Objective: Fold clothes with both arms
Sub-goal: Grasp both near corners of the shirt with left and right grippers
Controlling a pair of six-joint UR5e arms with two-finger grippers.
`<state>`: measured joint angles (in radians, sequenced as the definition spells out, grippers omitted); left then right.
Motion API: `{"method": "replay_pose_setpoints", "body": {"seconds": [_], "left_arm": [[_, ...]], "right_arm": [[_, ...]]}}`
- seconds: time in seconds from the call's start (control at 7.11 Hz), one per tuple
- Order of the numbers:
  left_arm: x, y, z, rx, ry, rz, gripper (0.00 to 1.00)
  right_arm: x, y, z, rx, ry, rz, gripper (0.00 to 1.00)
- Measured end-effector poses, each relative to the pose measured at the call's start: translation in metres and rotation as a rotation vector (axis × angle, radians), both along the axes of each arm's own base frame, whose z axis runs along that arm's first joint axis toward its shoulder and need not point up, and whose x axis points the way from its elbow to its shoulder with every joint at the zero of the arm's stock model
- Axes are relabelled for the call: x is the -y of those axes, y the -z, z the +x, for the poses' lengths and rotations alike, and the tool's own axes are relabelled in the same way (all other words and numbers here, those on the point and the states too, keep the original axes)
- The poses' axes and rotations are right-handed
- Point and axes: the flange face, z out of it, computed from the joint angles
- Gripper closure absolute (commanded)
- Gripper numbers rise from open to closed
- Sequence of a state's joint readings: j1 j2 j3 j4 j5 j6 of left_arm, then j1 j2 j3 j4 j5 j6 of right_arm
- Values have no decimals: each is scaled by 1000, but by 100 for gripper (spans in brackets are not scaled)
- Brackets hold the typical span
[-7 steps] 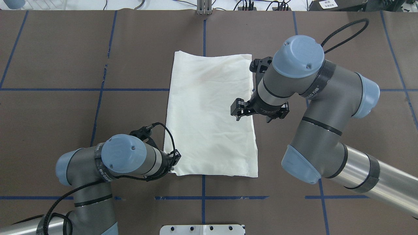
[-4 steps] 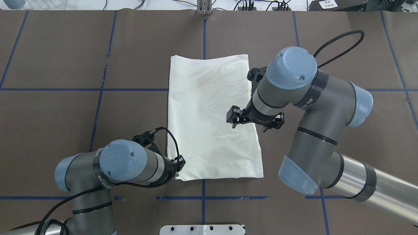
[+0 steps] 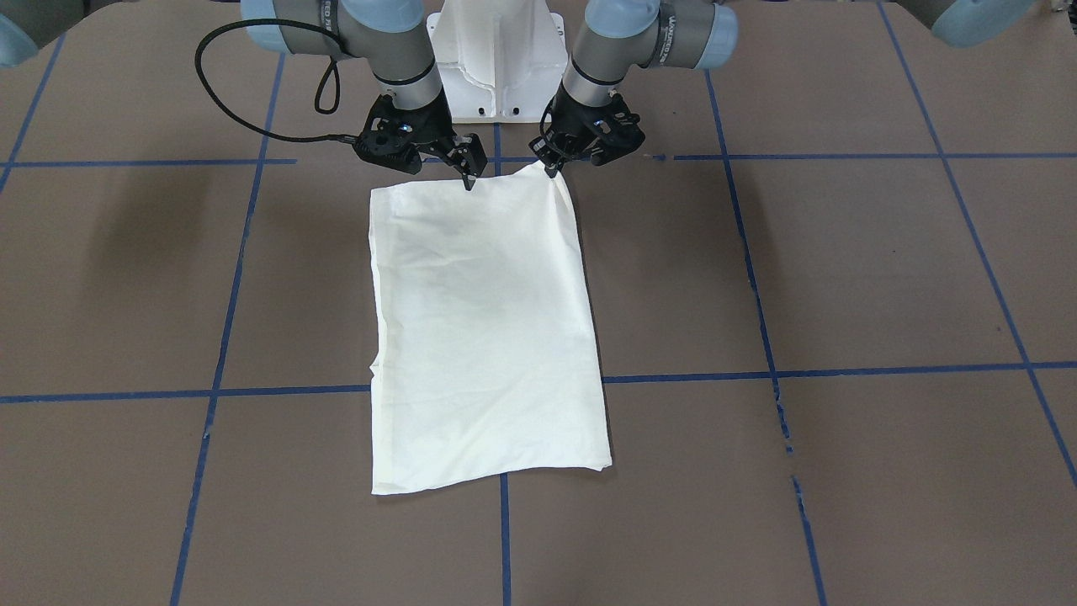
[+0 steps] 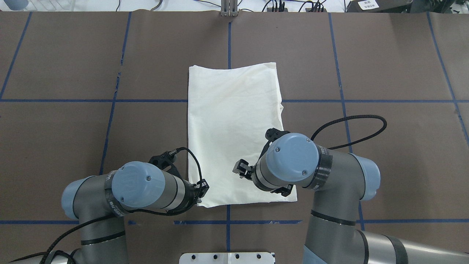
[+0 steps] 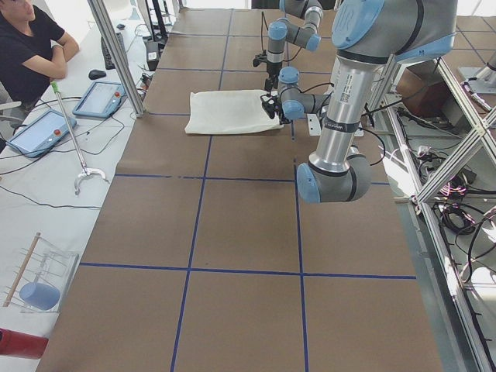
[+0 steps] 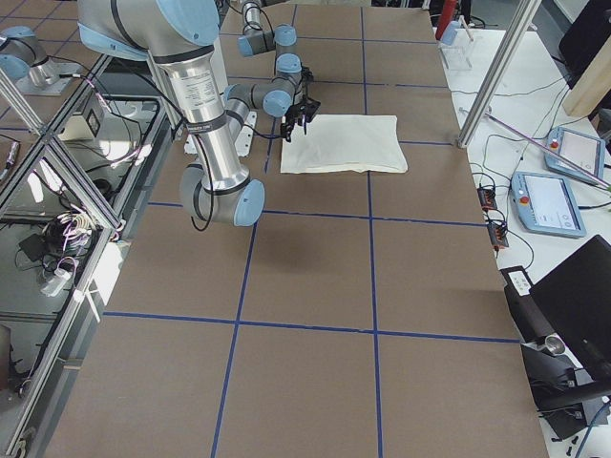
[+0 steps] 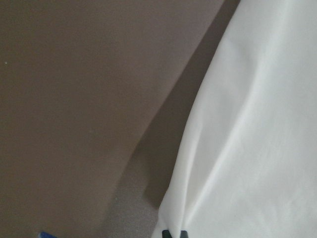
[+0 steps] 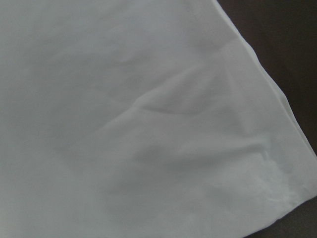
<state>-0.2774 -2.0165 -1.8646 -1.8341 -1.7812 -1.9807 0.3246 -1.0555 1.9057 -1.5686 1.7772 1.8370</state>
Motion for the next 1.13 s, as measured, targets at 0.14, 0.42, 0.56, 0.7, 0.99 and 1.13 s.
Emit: {"method": "replay_pose_setpoints", "body": {"seconds": [0.14, 0.42, 0.56, 0.7, 0.99, 1.13], "left_arm": [[-1, -2, 2, 2, -2, 0, 100], [-1, -2, 3, 1, -4, 1, 100], [-2, -1, 3, 0, -5, 2, 100], [-2, -1, 3, -1, -6, 1, 100], [-2, 1, 3, -4, -6, 2, 100], [-2, 2, 3, -5, -6, 3, 100]], "right_arm": [[-6, -7, -5, -15, -42, -43, 0], [-11, -34, -7, -61, -79, -90, 0], [-16, -49, -8, -86, -80, -95, 0], [-25, -58, -12, -103, -76, -90, 0], [-43, -71, -20, -126, -61, -81, 0], [-46, -74, -22, -130, -57, -79, 0]]}}
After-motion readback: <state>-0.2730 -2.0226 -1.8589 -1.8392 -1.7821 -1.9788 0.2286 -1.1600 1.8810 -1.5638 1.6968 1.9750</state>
